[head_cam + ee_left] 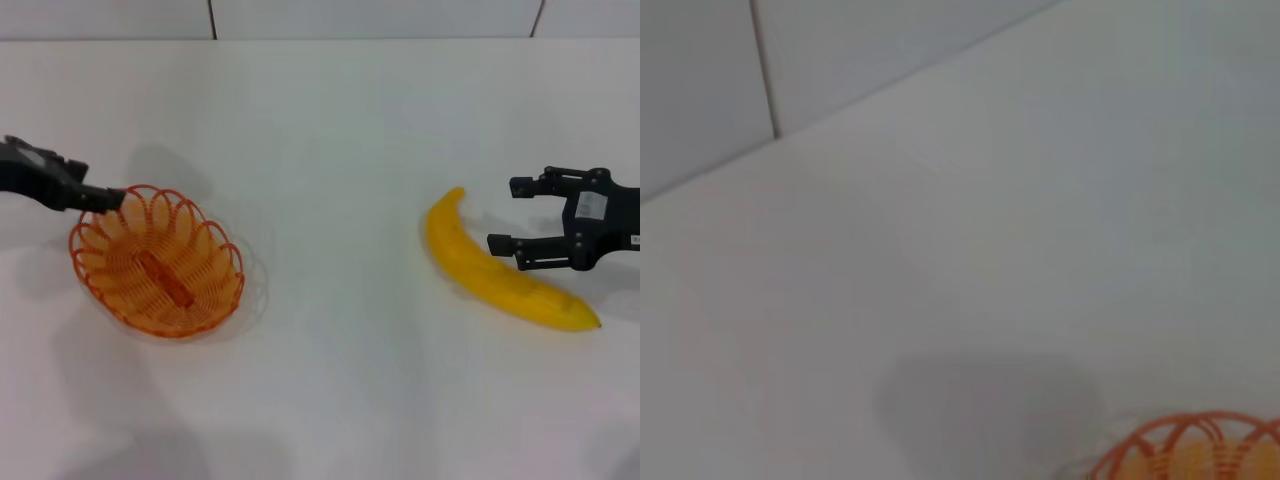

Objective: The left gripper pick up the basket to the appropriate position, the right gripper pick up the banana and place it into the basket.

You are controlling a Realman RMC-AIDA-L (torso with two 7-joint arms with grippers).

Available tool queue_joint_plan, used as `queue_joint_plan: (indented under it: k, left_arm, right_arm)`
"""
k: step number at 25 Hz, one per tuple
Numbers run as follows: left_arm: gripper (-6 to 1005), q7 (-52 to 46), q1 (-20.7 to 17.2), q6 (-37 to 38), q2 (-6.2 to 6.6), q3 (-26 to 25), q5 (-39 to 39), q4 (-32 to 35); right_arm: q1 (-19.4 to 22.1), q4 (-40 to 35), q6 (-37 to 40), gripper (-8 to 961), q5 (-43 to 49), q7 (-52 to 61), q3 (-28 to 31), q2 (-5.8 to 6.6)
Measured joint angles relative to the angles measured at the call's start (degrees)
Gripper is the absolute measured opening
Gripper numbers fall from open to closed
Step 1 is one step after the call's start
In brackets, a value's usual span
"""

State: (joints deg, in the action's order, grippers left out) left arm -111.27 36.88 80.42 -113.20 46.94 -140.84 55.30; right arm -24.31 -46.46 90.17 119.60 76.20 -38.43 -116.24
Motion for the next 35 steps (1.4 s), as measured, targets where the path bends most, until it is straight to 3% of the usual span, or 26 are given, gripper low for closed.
queue_joint_plan:
  k: [15, 26, 35]
  left_arm:
    - [623, 2.82, 2.38, -7.25, -0.09, 0.08, -1.42, -9.73]
    - [611, 3.31, 2.56, -8.14, -0.27, 0.08, -1.4, -10.44]
    - [602, 4.74, 2.77, -8.89, -1.48, 0.12, -2.0, -10.82]
  right_arm:
    - [-0.77, 0.31, 0.1, 891, 1.18, 0.23, -0.07, -0.06]
    - [-1.51, 1.47, 0.01, 891, 1.61, 0.41, -0.24, 0.04]
    - [-1.52, 1.47, 0.0, 890, 1.61, 0.98, -0.24, 0.05]
